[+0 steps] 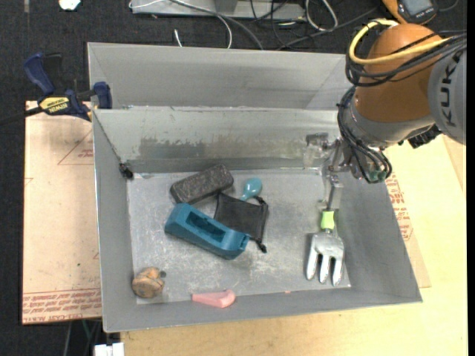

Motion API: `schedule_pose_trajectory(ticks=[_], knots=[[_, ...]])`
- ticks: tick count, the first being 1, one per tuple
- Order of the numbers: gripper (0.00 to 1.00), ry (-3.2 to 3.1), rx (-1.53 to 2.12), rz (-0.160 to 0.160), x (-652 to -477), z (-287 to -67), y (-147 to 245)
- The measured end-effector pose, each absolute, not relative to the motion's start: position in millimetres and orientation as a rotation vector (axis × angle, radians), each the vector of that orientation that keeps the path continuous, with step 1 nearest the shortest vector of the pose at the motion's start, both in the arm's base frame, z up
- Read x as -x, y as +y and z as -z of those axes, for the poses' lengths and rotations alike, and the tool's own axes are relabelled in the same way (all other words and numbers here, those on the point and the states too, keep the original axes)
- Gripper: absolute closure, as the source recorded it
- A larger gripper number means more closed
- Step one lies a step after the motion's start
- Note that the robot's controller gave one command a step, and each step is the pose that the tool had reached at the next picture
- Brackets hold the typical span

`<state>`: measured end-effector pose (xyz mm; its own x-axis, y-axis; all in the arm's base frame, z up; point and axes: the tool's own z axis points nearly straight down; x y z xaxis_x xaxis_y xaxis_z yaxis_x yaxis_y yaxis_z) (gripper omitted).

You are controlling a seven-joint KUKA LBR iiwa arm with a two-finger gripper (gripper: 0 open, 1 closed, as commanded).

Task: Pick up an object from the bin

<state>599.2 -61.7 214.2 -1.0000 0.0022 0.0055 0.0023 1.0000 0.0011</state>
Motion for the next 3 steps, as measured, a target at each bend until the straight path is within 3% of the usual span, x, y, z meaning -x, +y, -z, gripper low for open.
schedule_pose_trajectory(ticks=[1, 2, 3], knots=[[0.00, -3.144, 0.000, 0.000, -600.6, -219.3, -61.4], [0.00, -3.136, -0.253, 0.001, -602.1, -172.9, -86.3], [0.00, -3.005, -0.937, -0.001, -585.1, -155.4, -107.0]])
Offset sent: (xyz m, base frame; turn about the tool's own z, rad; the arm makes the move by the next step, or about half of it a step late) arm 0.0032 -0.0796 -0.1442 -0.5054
